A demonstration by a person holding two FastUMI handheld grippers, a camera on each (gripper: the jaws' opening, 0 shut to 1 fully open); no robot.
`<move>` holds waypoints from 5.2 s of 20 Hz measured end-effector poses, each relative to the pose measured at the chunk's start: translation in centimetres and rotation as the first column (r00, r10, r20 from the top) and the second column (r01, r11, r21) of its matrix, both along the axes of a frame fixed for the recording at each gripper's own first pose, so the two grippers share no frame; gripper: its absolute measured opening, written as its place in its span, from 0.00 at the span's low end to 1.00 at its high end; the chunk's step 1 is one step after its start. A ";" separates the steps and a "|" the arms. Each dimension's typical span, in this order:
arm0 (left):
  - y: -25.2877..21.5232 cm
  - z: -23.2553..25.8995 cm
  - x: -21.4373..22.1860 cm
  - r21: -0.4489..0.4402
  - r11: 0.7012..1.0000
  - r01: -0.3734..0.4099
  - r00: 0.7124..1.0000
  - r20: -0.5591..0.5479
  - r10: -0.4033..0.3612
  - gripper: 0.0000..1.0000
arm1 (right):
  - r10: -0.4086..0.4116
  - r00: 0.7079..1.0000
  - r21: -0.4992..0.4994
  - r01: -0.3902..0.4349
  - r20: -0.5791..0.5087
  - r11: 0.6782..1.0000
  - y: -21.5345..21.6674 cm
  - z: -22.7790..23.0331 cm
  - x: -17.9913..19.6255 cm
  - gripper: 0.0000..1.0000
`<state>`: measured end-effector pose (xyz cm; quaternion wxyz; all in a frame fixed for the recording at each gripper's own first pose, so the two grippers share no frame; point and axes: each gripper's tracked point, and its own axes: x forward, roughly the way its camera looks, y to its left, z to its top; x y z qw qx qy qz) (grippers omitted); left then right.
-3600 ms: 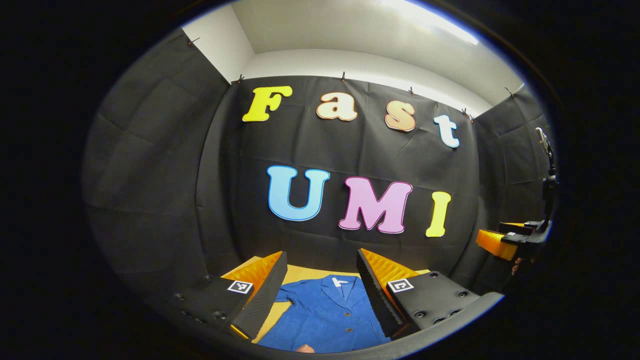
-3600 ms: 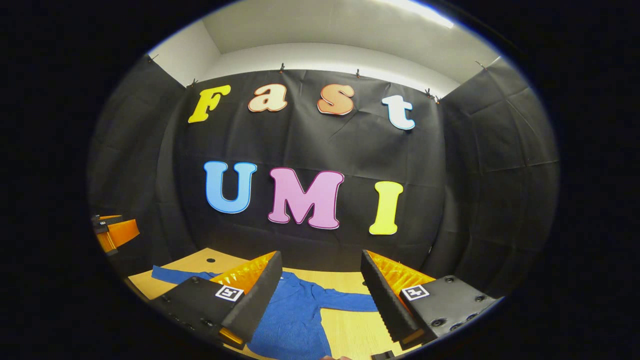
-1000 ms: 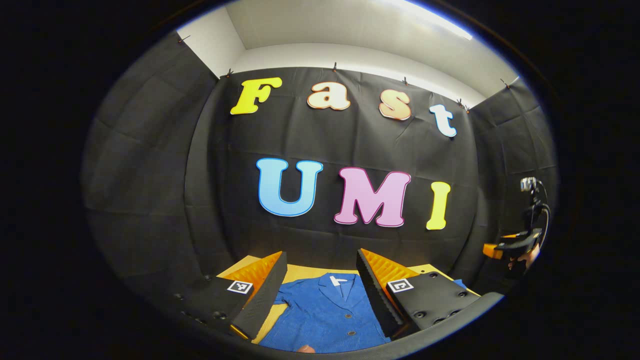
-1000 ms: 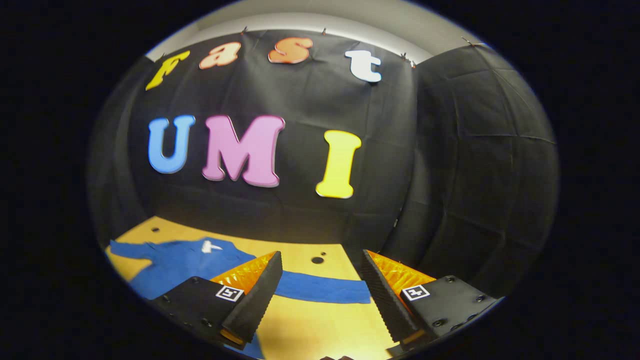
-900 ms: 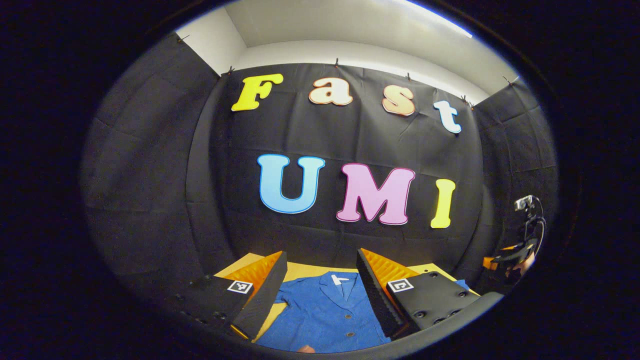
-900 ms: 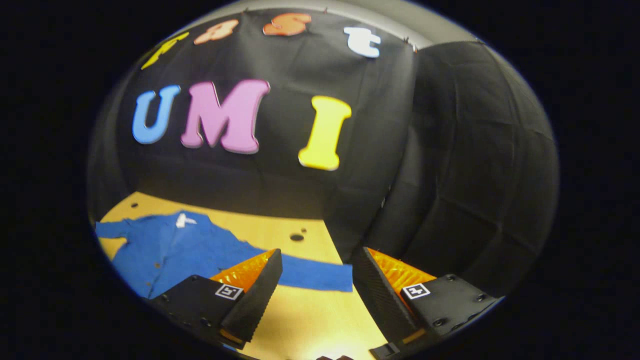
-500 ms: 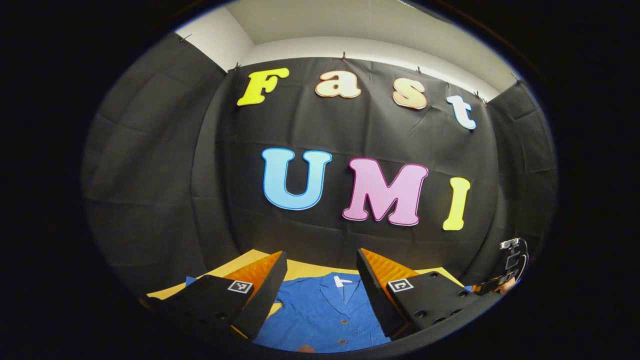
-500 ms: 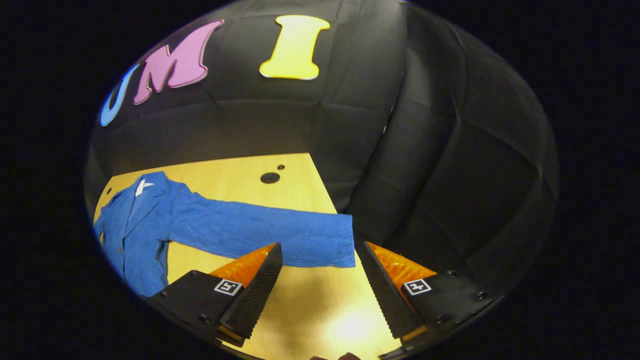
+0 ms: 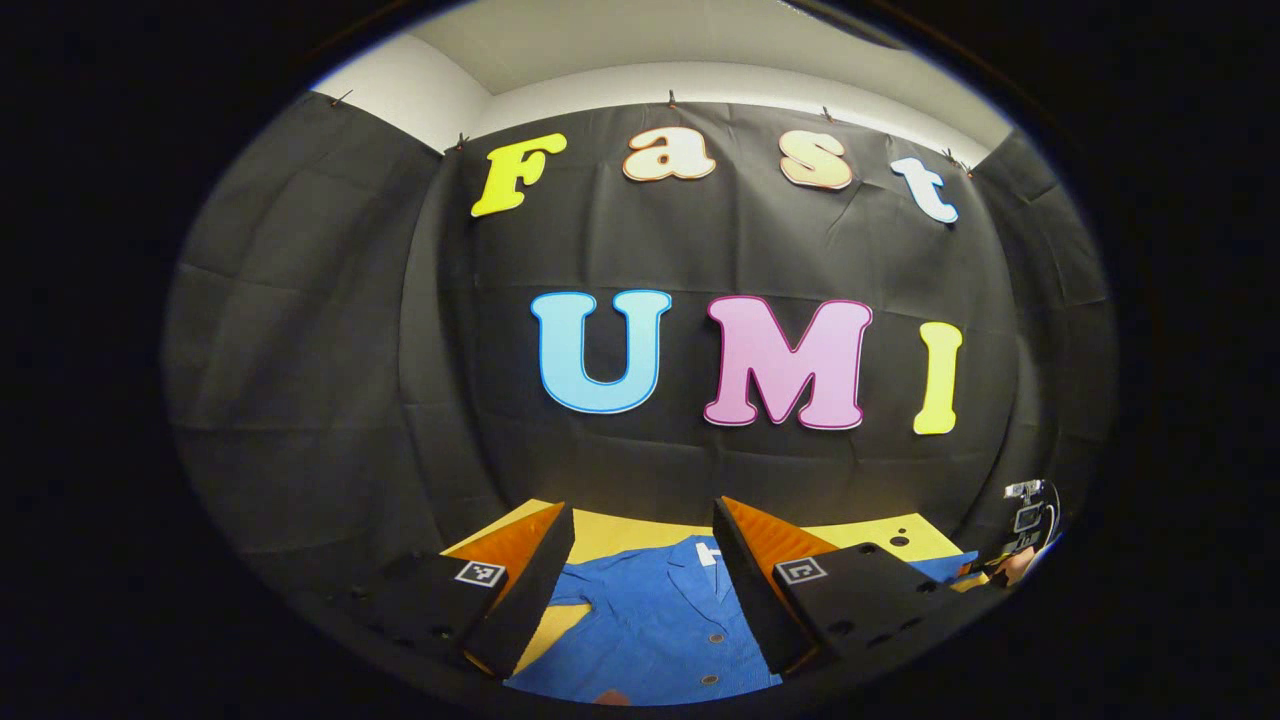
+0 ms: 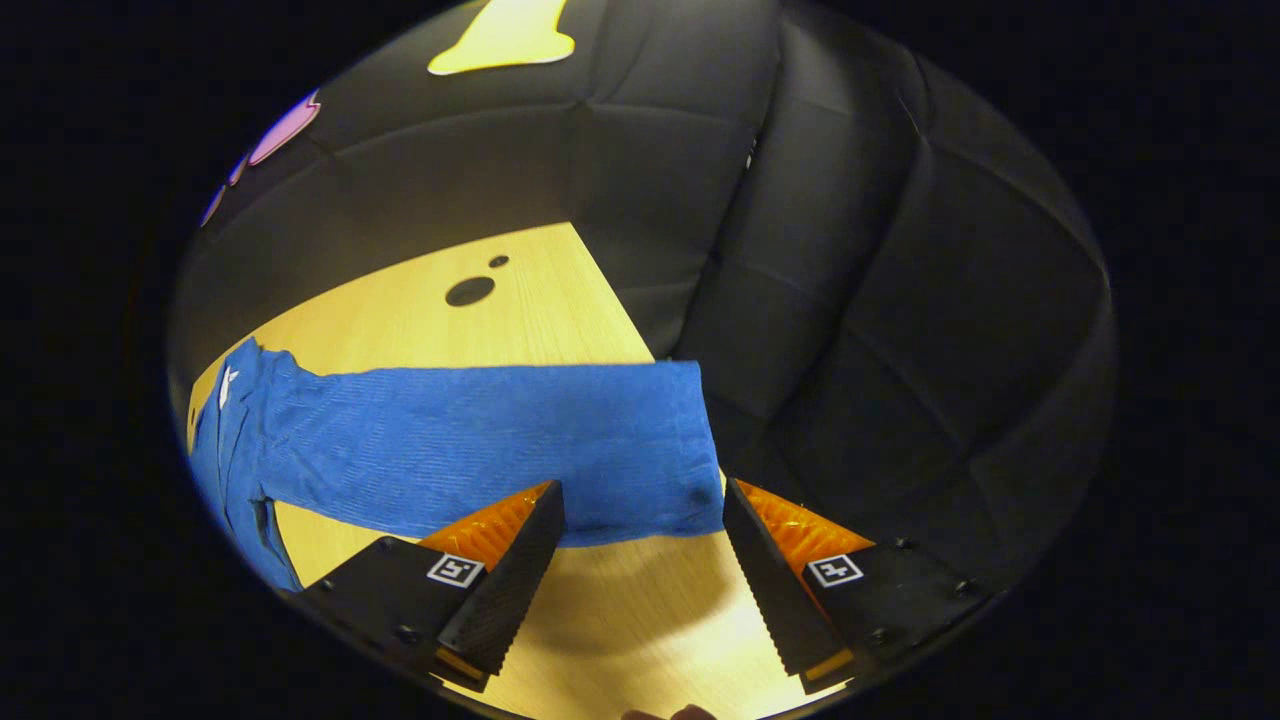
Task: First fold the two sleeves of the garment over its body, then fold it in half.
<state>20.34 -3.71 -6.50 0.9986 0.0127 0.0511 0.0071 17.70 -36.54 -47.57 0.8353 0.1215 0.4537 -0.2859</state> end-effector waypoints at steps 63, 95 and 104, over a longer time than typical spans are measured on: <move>13.7 -6.5 3.3 -0.075 0.968 0.241 0.967 -0.070 -0.246 0.80 | 0.149 0.706 -0.097 -0.113 0.692 0.989 38.6 35.2 -0.1 0.08; 26.9 -16.2 3.4 -0.056 0.995 -0.084 0.964 -0.256 0.068 0.80 | 0.742 0.514 0.147 -0.851 0.430 0.504 71.7 16.4 16.2 0.94; 35.9 -29.6 12.3 0.020 0.987 -0.160 0.834 -0.532 0.146 0.83 | 0.651 0.555 -0.048 -0.741 0.519 0.670 53.4 29.5 6.9 0.97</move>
